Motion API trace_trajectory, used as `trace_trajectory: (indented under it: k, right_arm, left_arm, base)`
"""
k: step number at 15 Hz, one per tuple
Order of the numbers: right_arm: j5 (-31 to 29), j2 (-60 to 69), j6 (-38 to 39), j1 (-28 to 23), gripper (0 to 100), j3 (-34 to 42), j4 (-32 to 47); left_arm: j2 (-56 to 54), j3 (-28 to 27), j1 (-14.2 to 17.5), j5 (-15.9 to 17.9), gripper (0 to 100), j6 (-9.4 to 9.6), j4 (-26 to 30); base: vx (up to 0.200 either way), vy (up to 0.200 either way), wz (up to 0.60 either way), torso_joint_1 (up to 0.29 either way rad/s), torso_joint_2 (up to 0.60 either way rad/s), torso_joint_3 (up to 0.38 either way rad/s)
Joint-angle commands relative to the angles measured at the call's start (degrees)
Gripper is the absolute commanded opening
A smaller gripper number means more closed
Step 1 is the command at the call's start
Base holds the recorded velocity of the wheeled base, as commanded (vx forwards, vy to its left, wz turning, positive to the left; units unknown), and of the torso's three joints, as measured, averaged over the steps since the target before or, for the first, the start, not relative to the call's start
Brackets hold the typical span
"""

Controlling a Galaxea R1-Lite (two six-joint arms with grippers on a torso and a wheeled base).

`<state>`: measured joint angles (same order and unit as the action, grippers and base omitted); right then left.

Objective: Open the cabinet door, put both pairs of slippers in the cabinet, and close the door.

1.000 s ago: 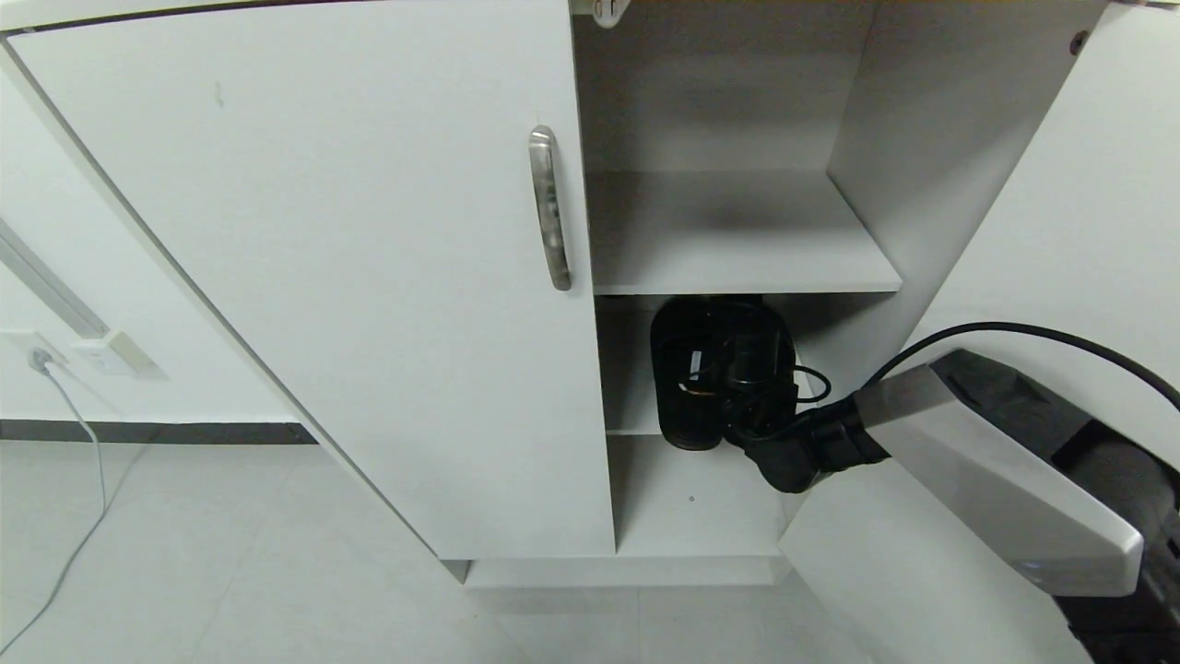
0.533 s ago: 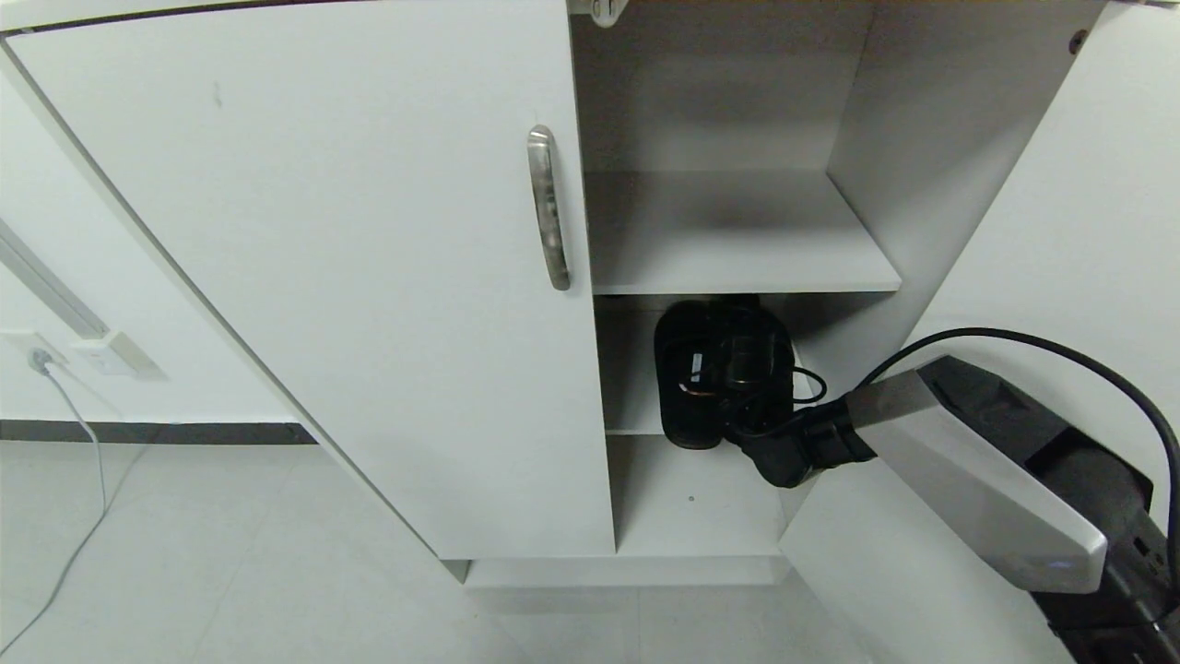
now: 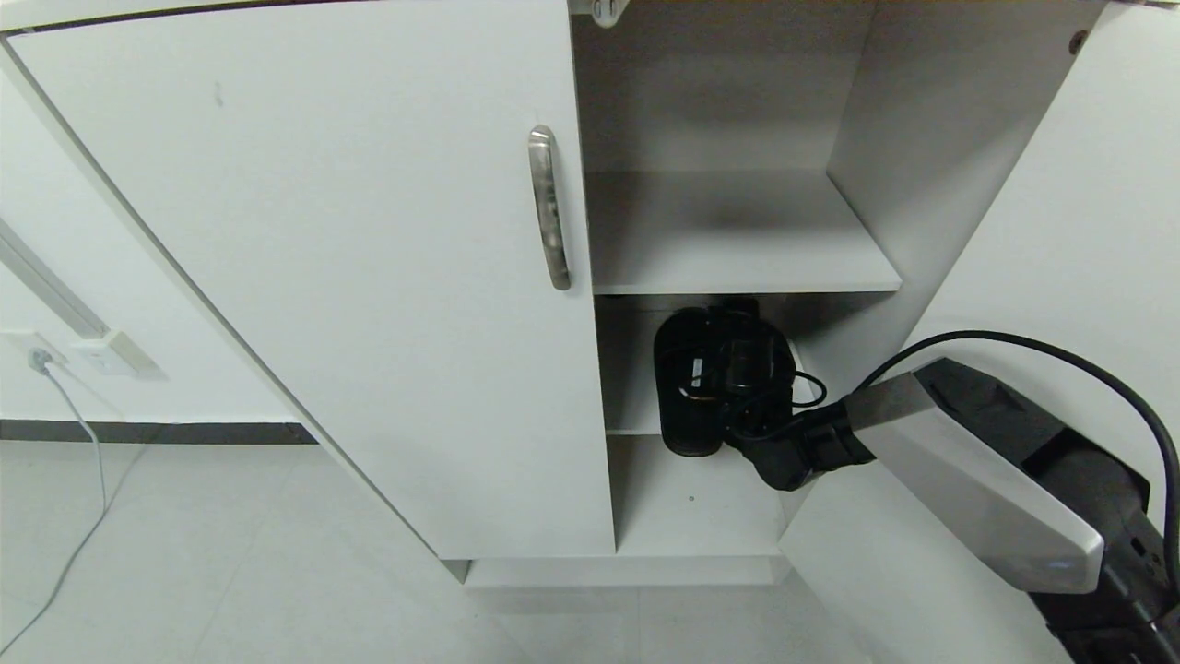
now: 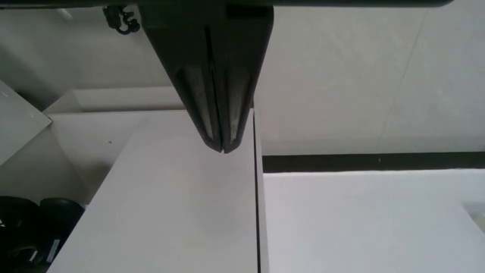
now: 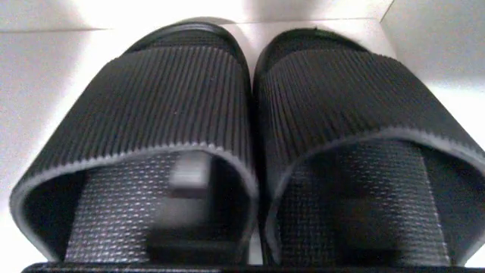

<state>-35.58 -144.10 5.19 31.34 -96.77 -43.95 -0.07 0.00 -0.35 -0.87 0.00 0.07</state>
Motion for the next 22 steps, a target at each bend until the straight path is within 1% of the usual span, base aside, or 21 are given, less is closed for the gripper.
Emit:
trace_trajectory:
  k: [1, 3, 8, 10, 12, 15, 21, 22]
  right_arm:
    - [0.0, 1.9, 0.0, 0.4, 100, 2.6, -0.3]
    - [0.0, 5.6, 0.2, 1.4, 100, 8.2, -1.9]
    - [-0.5, 16.9, 0.2, 6.9, 100, 29.9, -12.1]
    - [-0.5, 20.3, 0.2, 8.6, 100, 37.7, -15.6]
    - [-0.5, 22.9, 0.2, 10.3, 100, 43.7, -19.1]
    - [-0.5, 23.6, 0.3, 11.5, 100, 48.1, -22.8]
    - [-0.5, 22.9, 0.3, 11.6, 100, 48.3, -23.1]
    - [-0.6, 22.9, 0.3, 11.6, 100, 48.3, -23.2]
  left_arm:
    - [0.1, 0.0, 0.0, 0.0, 0, 0.0, -0.1]
    - [0.1, 0.0, 0.0, 0.0, 0, 0.0, 0.0]
    - [0.1, 0.0, 0.0, 0.0, 0, 0.0, 0.0]
    - [0.1, 0.0, 0.0, 0.0, 0, 0.0, 0.0]
    - [0.1, 0.0, 0.0, 0.0, 0, -0.09, 0.0]
    - [0.1, 0.0, 0.0, 0.0, 0, -0.18, 0.0]
    - [0.1, 0.0, 0.0, 0.0, 0, -0.09, 0.0]
    - [0.1, 0.0, 0.0, 0.1, 0, -0.09, 0.0]
  base:
    - [0.0, 0.0, 0.0, 0.0, 0.0, 0.0]
    - [0.0, 0.0, 0.0, 0.0, 0.0, 0.0]
    - [0.0, 0.0, 0.0, 0.0, 0.0, 0.0]
    - [0.0, 0.0, 0.0, 0.0, 0.0, 0.0]
    - [0.0, 0.0, 0.0, 0.0, 0.0, 0.0]
    - [0.0, 0.0, 0.0, 0.0, 0.0, 0.0]
    - [0.0, 0.0, 0.0, 0.0, 0.0, 0.0]
    - [-0.2, 0.0, 0.0, 0.002, 0.0, -0.002]
